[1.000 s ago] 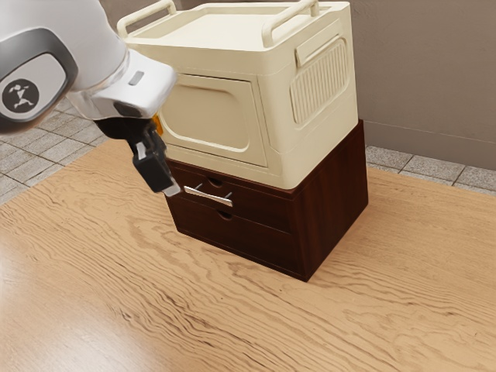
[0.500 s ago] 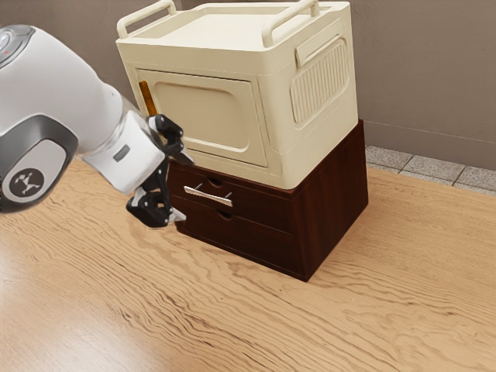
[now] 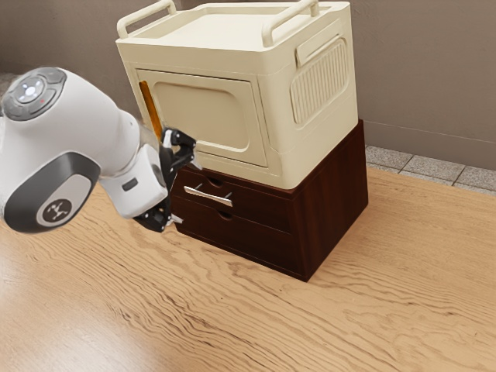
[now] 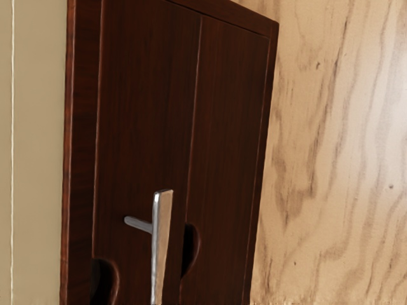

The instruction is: Pull the drawer handle with one arm to open the drawer

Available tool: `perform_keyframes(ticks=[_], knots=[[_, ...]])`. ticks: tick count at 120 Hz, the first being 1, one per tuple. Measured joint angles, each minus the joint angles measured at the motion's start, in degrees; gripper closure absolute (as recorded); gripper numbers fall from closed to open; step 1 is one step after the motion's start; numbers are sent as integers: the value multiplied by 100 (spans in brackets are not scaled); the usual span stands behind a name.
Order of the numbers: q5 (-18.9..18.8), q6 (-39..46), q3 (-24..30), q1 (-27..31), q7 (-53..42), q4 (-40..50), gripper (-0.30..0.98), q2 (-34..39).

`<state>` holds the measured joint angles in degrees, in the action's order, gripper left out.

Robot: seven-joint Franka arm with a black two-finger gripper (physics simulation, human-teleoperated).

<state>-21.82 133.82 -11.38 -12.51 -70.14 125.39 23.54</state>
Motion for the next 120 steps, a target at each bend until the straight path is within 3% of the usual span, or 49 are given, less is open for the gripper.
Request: perform_keyframes(ticks=[120], knots=[[-138, 1175, -681, -18, -756, 147, 0, -982]])
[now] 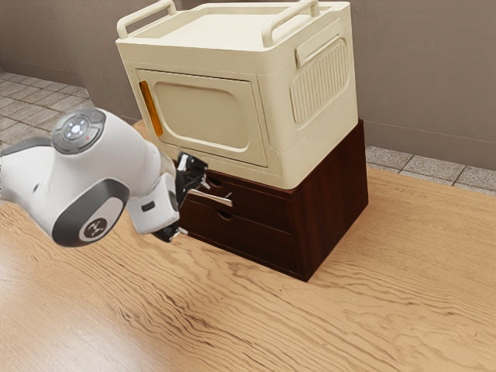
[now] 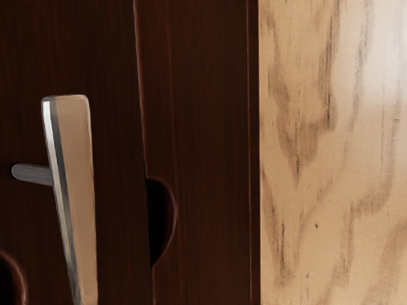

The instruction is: Pull the drawer handle with one arm to open the drawer

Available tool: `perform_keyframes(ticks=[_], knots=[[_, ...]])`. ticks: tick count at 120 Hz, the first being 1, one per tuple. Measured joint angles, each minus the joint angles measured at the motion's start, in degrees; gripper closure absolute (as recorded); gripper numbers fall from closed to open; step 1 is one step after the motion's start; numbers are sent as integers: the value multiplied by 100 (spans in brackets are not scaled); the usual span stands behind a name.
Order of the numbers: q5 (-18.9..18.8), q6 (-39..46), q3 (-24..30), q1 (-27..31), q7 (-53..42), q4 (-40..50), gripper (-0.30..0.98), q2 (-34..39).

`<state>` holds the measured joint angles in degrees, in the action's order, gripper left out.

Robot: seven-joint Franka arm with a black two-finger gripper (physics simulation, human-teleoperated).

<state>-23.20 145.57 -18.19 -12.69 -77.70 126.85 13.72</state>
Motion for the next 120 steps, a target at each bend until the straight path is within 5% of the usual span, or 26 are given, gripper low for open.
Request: perform_keyframes(ticks=[34, 74, 120], knots=[[8, 194, -90, 6, -59, -95, 0, -344], [38, 286, -268, -7, -151, -142, -15, -530], [36, 454, -359, -86, -163, 197, 1, -278]])
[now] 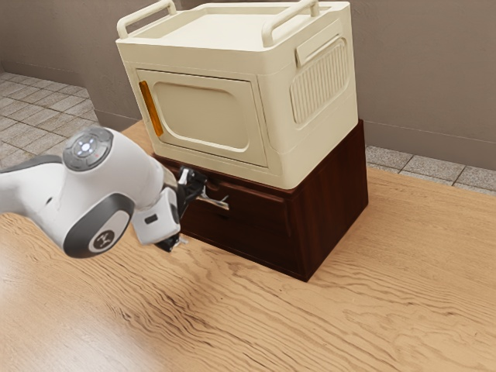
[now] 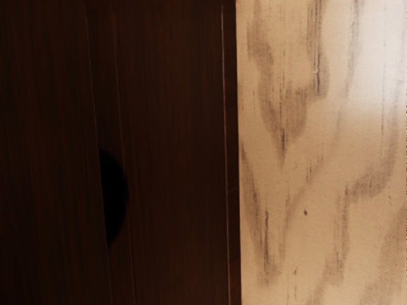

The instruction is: Pull the drawer handle with one arm to open the drawer

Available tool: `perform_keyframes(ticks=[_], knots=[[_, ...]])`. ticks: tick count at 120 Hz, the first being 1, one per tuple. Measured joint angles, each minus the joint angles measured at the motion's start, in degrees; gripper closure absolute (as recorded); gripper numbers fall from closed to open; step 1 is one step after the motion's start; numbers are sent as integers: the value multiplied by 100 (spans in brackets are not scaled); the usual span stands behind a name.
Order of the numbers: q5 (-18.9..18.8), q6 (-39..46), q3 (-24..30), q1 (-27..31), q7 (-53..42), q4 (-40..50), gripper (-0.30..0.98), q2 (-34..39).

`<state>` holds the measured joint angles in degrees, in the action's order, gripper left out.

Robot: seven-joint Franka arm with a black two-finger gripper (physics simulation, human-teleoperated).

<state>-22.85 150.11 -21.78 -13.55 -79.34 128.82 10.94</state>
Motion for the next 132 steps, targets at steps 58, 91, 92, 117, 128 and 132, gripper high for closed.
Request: perform_keyframes(ticks=[58, 91, 92, 117, 128, 132], knots=[[42, -17, -437, -519, -3, 243, 4, 397], [70, -114, -485, -585, -4, 563, 1, 766], [70, -120, -485, -585, -4, 571, 1, 776], [29, -232, -544, -592, -8, 728, -1, 981], [4, -264, -604, -597, -10, 831, -1, 1106], [16, -278, -614, -599, -11, 871, -1, 1157]])
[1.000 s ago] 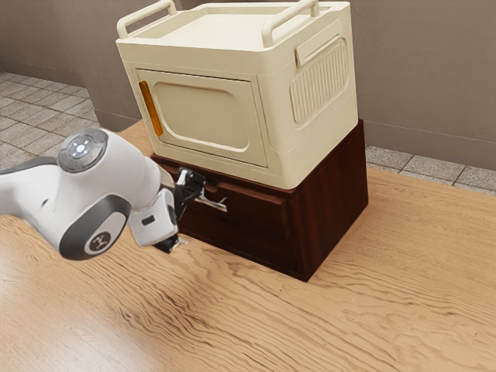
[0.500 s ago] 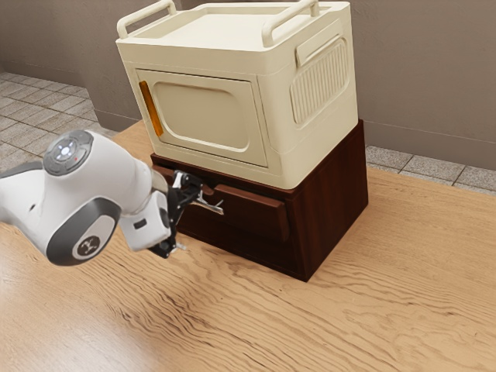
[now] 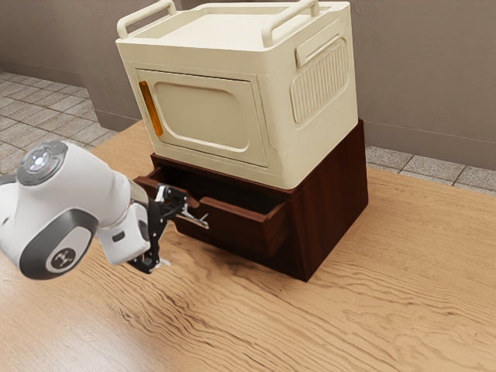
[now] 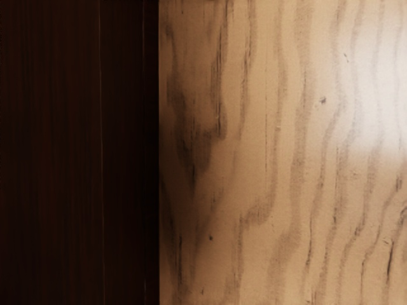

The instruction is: Pull the drawer handle with one arm to open the drawer

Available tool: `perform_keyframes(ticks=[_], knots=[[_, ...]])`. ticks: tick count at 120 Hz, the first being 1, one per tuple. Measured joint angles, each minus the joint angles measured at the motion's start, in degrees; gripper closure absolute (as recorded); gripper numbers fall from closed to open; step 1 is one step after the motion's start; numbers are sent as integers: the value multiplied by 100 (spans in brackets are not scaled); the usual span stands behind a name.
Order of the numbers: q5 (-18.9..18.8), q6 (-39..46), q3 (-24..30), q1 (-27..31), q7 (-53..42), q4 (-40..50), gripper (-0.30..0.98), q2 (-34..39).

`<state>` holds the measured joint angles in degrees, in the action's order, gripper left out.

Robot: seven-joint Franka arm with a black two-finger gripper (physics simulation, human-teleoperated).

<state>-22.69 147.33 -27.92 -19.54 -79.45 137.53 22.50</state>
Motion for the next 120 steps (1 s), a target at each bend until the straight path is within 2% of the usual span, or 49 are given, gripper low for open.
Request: perform_keyframes(ticks=[18, 73, 98, 120], knots=[[57, -142, -23, -60, -4, 71, -1, 156], [-109, -815, -36, -76, -19, 276, 0, 775], [-248, -1055, -95, -77, -16, 513, 0, 1227], [-630, -1179, -261, -134, -16, 778, -6, 1629]])
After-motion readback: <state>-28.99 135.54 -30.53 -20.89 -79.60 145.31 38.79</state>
